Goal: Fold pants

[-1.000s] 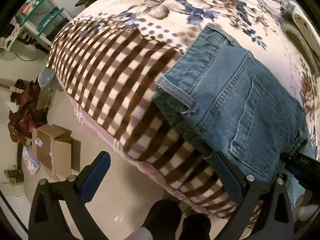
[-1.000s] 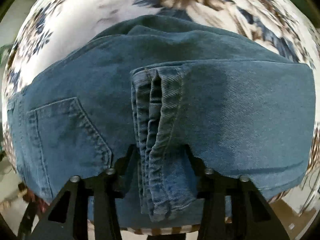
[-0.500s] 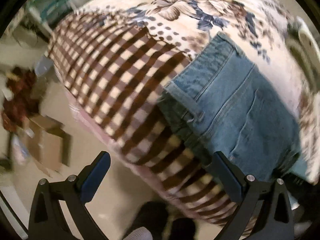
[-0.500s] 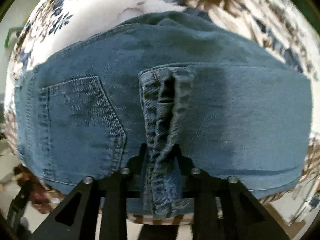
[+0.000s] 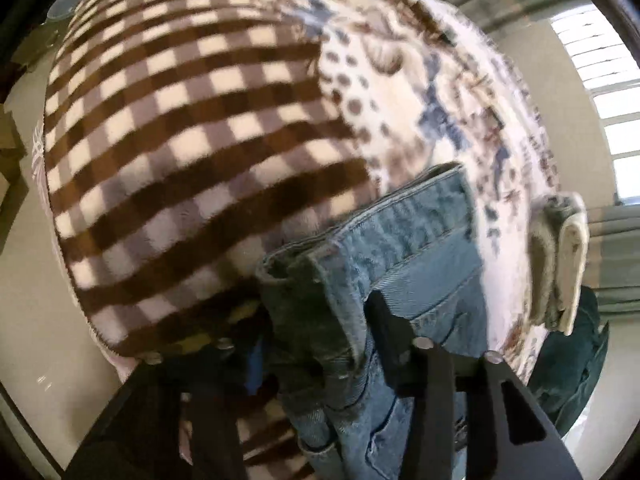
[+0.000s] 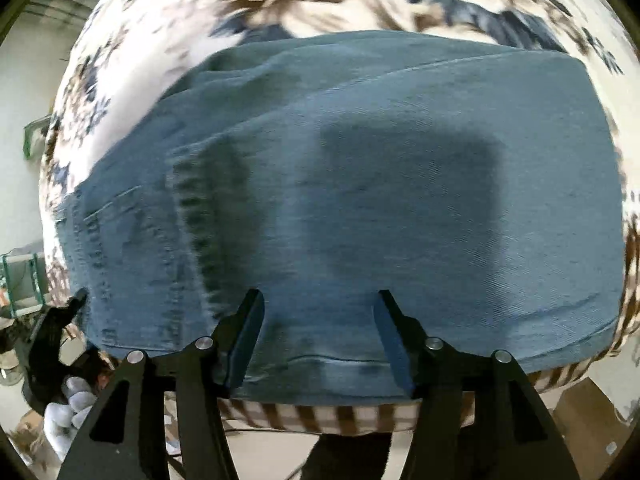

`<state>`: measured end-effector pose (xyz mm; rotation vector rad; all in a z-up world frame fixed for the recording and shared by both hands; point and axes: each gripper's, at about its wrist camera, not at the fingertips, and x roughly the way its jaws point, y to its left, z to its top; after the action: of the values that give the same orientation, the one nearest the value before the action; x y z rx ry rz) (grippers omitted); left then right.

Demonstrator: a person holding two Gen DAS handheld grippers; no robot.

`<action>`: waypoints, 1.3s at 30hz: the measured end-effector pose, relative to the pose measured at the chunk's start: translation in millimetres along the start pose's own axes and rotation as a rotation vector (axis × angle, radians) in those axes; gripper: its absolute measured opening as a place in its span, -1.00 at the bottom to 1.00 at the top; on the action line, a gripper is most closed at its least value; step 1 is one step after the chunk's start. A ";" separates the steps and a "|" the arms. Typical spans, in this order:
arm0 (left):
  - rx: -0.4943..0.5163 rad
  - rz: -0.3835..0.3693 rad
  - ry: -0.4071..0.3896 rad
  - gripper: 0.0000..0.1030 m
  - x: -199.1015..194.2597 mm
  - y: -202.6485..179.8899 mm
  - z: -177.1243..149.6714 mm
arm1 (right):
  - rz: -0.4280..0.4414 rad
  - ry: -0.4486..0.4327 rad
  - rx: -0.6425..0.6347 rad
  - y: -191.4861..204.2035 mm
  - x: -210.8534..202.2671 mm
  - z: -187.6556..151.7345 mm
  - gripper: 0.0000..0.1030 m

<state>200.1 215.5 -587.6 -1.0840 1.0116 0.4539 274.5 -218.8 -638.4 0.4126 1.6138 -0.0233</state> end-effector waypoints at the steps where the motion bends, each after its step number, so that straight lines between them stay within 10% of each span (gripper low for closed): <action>1: 0.009 -0.010 -0.015 -0.26 -1.1 0.6 -1.6 | -0.003 -0.003 0.000 -0.4 1.7 -3.9 0.16; 8: -0.124 -0.156 -0.022 0.20 33.4 26.4 4.5 | -0.020 0.001 -0.020 10.1 8.7 -1.2 0.16; 14: 0.035 -0.081 -0.117 -0.43 -2.0 -1.9 -8.4 | 0.041 0.005 -0.002 2.0 4.3 -1.1 0.16; 24: 0.165 -0.109 -0.256 -0.56 -77.9 -69.7 -40.5 | 0.136 0.002 -0.053 -27.7 -25.5 -9.8 0.16; 39: 0.677 -0.234 -0.191 -0.57 -123.2 -265.4 -257.5 | 0.140 -0.122 0.069 -190.3 -112.7 11.4 0.76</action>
<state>218.5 -109.6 -373.6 -0.5250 0.7691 0.0082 236.0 -427.3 -574.5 0.5663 1.4635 0.0021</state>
